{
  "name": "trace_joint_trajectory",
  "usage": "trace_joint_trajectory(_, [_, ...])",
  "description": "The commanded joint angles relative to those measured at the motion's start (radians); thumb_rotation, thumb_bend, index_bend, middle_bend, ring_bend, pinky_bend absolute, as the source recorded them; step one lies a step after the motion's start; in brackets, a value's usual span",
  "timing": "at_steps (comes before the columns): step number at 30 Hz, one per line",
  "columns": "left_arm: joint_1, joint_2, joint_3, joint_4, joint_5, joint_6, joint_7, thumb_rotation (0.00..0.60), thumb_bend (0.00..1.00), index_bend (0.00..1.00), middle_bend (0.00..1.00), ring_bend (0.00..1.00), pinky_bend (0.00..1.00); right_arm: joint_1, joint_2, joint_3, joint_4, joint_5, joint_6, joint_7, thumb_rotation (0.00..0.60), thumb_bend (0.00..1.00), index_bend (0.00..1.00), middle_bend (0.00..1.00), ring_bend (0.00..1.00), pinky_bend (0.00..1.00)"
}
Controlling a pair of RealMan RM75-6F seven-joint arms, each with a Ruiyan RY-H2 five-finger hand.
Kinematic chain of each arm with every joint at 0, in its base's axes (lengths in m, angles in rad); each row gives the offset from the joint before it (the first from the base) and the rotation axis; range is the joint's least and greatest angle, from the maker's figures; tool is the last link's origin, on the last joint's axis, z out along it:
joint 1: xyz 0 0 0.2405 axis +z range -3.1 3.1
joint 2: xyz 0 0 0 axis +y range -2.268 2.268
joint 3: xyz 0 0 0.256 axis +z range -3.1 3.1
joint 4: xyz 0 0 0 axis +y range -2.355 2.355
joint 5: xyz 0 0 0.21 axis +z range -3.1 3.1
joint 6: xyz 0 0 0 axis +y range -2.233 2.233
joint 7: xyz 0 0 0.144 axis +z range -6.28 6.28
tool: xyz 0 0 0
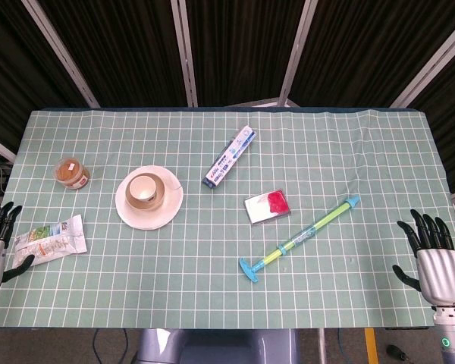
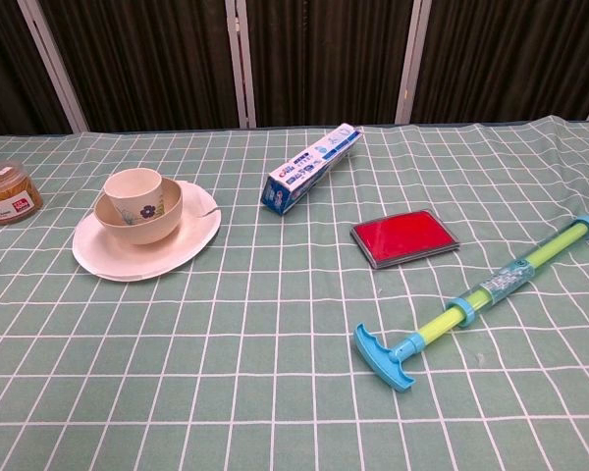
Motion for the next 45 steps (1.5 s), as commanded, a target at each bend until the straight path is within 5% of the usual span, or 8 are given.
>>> trace_joint_trajectory(1, [-0.003, -0.004, 0.0, 0.005, -0.003, -0.007, 0.001, 0.6, 0.24, 0.0, 0.0, 0.0, 0.0, 0.003, -0.003, 0.0, 0.003, 0.004, -0.007, 0.001, 0.6, 0.08, 0.16, 0.0, 0.0, 0.0])
trace_joint_trajectory(13, [-0.055, -0.025, -0.04, 0.0, -0.014, -0.048, 0.005, 0.6, 0.24, 0.02, 0.0, 0.0, 0.0, 0.003, -0.002, -0.004, 0.005, -0.009, -0.005, 0.026, 0.6, 0.08, 0.16, 0.0, 0.0, 0.0])
trace_joint_trajectory(25, [-0.26, -0.133, -0.133, 0.024, -0.079, -0.248, 0.133, 0.6, 0.25, 0.47, 0.0, 0.0, 0.0, 0.012, 0.003, -0.009, 0.014, -0.023, -0.017, 0.067, 0.6, 0.08, 0.16, 0.0, 0.0, 0.0])
trace_joint_trajectory(45, [-0.469, -0.349, -0.195, 0.23, -0.242, -0.431, 0.291, 0.6, 0.37, 0.56, 0.0, 0.0, 0.0, 0.012, 0.019, -0.007, 0.018, -0.016, -0.021, 0.139, 0.6, 0.08, 0.16, 0.0, 0.0, 0.0])
